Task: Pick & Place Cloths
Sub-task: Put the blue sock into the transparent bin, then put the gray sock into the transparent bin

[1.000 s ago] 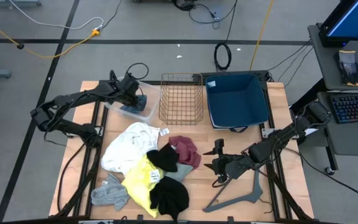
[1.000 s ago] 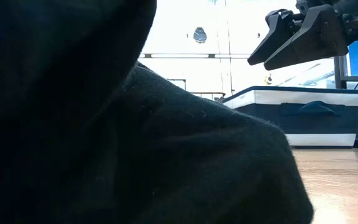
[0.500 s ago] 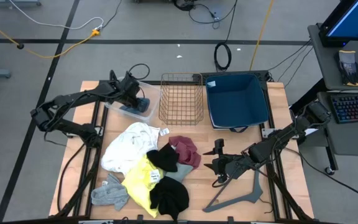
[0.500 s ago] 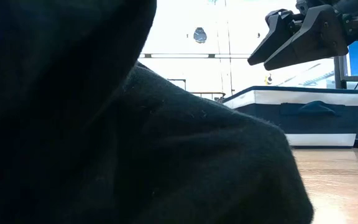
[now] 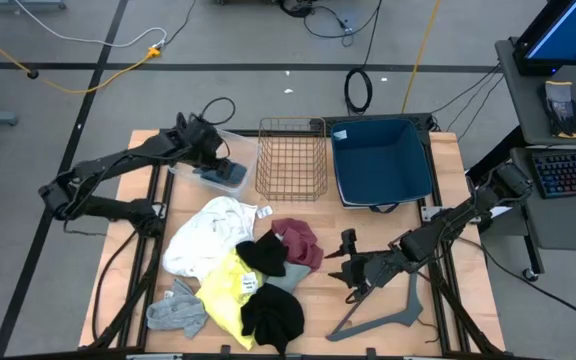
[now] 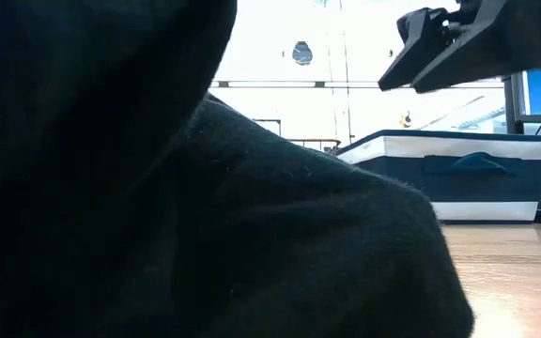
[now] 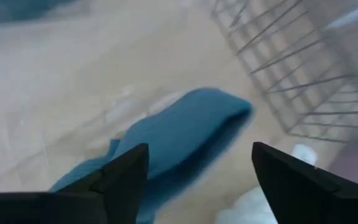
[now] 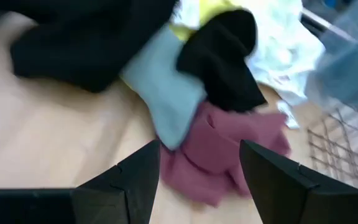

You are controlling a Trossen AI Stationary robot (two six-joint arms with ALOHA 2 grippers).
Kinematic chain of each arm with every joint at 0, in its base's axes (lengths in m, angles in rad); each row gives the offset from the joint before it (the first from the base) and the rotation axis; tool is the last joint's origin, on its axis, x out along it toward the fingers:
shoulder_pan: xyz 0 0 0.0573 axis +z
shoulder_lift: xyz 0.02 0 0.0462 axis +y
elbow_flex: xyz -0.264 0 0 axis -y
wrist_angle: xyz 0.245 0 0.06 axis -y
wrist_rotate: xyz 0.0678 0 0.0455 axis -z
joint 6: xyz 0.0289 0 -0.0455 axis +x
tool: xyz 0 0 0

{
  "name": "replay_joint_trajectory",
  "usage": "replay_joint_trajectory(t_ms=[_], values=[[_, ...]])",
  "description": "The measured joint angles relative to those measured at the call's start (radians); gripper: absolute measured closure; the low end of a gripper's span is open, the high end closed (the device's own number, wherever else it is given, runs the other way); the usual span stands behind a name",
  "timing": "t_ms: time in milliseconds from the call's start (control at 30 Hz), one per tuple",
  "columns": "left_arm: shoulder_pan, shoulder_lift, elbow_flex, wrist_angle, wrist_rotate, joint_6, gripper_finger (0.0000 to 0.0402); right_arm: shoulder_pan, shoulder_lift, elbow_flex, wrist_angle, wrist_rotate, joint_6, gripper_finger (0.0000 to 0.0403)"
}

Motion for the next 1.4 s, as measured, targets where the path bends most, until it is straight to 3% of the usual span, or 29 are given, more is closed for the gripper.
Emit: replay_joint_trajectory(t_ms=[333, 667, 1167, 1400], values=[[-0.021, -0.251, 0.000, 0.004, 0.014, -0.008, 0.0082, -0.023, 0.000, 0.000, 0.188, -0.108, -0.062, 0.0190], [-0.196, -0.444, 0.000, 0.008, 0.017, 0.023, 0.0082, -0.039, 0.000, 0.000, 0.326, -0.154, -0.140, 0.0190], [-0.429, -0.492, 0.000, 0.008, 0.012, 0.040, 0.0082, -0.143, 0.176, 0.000, 0.343, -0.158, -0.036, 0.0190], [-0.462, -0.492, 0.000, 0.008, 0.011, 0.033, 0.0082, -0.176, 0.316, 0.031, 0.382, -0.260, 0.004, 0.0190]])
